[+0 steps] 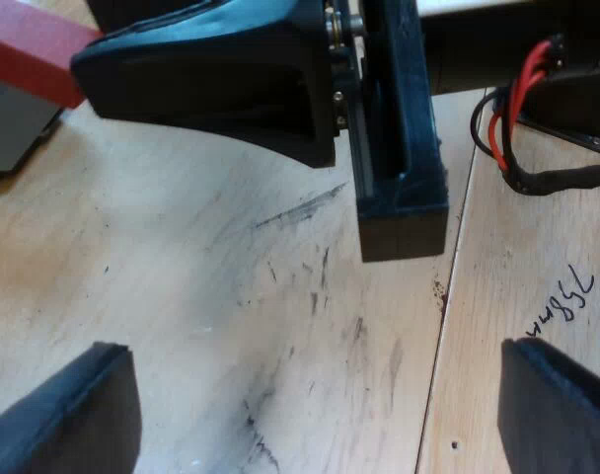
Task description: Grind coffee beans and then tamp
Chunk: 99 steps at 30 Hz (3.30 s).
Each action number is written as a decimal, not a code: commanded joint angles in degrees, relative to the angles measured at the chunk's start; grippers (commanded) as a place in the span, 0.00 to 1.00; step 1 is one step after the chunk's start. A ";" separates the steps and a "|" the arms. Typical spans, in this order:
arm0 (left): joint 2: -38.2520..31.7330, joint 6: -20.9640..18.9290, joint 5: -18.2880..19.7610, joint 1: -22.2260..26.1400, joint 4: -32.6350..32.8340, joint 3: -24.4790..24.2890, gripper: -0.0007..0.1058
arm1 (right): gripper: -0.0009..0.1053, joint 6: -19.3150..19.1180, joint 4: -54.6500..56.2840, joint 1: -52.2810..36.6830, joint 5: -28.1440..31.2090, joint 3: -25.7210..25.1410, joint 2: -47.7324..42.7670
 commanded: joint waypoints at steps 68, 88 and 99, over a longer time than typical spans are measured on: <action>-14.34 0.43 -14.39 -0.36 2.44 -5.79 0.73 | 0.59 10.50 43.75 -7.91 -16.65 -23.32 -12.76; -11.69 0.43 -14.39 -0.36 0.68 -5.32 0.73 | 0.59 15.97 49.05 -11.91 -27.68 -24.36 -2.77; -11.69 0.43 -14.39 -0.36 0.68 -5.32 0.73 | 0.59 15.97 45.84 -16.14 -30.56 -24.36 0.52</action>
